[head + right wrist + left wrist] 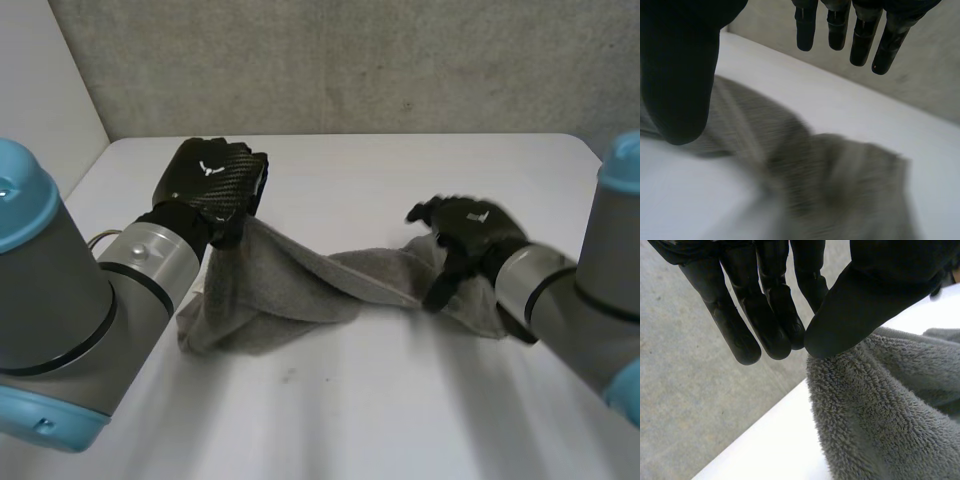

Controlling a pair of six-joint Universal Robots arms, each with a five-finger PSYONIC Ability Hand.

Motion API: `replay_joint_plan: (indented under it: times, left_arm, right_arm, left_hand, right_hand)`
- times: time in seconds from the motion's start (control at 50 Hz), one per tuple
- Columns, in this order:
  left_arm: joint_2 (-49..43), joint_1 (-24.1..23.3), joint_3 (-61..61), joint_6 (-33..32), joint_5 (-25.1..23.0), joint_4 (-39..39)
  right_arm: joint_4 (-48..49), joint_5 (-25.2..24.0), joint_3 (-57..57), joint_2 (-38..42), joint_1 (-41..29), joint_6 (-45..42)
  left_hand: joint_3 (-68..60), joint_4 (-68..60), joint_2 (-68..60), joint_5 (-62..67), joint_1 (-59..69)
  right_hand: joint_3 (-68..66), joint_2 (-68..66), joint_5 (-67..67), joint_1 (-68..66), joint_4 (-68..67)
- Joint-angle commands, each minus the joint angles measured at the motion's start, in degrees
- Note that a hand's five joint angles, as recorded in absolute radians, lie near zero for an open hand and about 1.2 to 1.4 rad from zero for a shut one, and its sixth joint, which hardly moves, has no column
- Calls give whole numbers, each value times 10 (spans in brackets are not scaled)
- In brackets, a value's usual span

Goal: Fold the towel.

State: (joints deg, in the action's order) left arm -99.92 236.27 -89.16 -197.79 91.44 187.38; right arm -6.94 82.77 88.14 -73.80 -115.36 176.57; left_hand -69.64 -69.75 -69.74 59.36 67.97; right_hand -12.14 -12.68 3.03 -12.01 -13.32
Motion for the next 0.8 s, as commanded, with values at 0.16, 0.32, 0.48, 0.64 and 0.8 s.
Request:
replay_joint_plan:
  times: [0.16, 0.32, 0.48, 0.64, 0.8]
  left_arm:
    - [67, -13, -15, 43, 1, -1]
    - [70, -13, -26, 43, 1, -1]
    - [65, -6, -29, 44, 1, 0]
    - [54, 17, -29, 43, 1, -2]
    - [53, 31, -29, 43, -1, -10]
  right_arm:
    - [110, -17, 28, 79, -22, 120]
    - [211, -15, 27, 132, -29, 120]
    - [231, -9, 28, 129, -29, 117]
    - [183, 9, 48, -4, -15, -1]
    - [107, 15, 23, -143, -8, -208]
  left_hand:
    - [-104, -103, -103, 106, 120]
    - [-104, -103, -103, 106, 120]
    - [-104, -103, -103, 106, 120]
    - [-104, -103, -103, 106, 120]
    - [-104, -103, -103, 106, 120]
  right_hand:
    - [-109, -104, 100, -110, -97]
    - [-553, -548, 544, -554, -541]
    - [-679, -673, 670, -680, -667]
    - [-679, -673, 670, -680, -667]
    - [-679, -673, 670, -680, -667]
